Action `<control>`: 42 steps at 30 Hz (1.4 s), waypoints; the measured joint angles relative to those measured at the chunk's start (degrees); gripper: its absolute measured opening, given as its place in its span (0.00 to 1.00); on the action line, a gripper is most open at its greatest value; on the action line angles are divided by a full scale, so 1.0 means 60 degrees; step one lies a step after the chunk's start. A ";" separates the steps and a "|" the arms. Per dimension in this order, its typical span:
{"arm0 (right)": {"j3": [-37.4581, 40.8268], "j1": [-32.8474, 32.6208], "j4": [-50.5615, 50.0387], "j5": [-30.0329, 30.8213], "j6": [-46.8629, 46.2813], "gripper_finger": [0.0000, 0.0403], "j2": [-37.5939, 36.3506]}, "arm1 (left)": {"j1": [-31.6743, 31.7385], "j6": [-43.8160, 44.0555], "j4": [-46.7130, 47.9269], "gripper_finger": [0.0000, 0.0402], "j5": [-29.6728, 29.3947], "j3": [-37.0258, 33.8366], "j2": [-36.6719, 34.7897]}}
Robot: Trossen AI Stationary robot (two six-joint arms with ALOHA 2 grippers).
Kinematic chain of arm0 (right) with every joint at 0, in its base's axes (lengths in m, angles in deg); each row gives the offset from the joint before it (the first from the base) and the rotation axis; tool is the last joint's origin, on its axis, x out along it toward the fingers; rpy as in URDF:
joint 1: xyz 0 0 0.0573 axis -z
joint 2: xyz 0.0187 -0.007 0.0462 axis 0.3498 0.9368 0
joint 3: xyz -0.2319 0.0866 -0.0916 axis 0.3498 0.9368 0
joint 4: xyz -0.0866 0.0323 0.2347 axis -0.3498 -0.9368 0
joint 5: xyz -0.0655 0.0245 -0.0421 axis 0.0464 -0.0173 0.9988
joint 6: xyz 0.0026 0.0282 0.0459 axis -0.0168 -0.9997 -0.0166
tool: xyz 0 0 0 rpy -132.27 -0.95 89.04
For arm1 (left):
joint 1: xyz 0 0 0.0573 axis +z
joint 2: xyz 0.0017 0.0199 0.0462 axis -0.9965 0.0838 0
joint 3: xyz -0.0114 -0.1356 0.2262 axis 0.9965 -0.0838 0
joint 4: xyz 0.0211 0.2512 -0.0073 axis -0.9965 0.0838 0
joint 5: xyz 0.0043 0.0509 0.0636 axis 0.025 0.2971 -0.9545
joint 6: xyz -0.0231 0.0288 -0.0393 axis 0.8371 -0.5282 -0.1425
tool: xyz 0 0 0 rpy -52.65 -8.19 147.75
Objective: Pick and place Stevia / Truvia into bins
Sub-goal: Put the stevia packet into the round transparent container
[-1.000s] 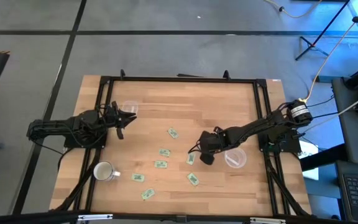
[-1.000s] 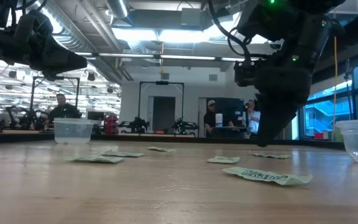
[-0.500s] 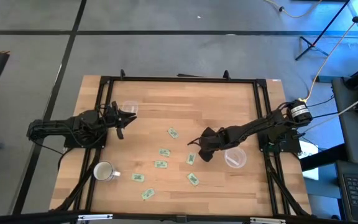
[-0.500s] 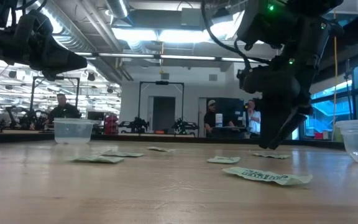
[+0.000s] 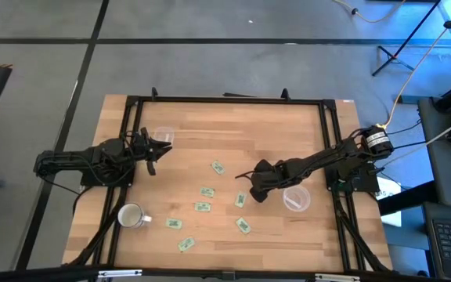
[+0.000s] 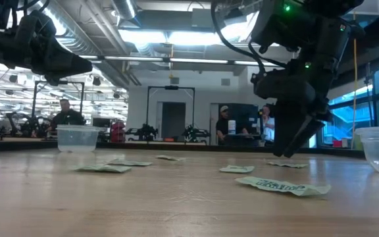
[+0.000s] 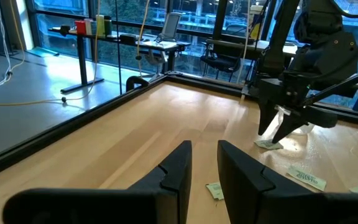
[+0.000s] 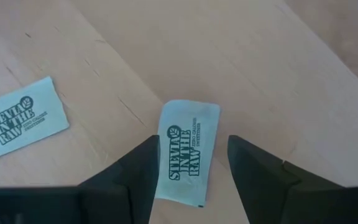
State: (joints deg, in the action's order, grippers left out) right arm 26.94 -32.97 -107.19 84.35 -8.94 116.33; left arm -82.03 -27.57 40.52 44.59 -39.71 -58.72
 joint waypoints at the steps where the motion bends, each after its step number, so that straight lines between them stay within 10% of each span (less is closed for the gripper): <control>1: 0.0000 0.0000 0.0004 0.0000 0.0020 0.48 0.0000 | 0.0000 0.0000 0.0000 0.18 0.0000 0.0000 0.0000; 17: 0.0004 -0.0083 0.0011 -0.0062 0.0094 0.71 -0.0004 | 0.0000 0.0000 0.0000 0.18 0.0000 0.0003 0.0000; 42: -0.0011 -0.0272 0.0022 -0.0148 0.0097 0.53 0.0630 | 0.0000 0.0000 0.0004 0.18 0.0000 0.0003 0.0000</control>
State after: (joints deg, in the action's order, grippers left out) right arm 26.87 -34.60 -107.06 83.47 -8.36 120.12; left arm -82.04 -27.57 40.54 44.59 -39.69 -58.72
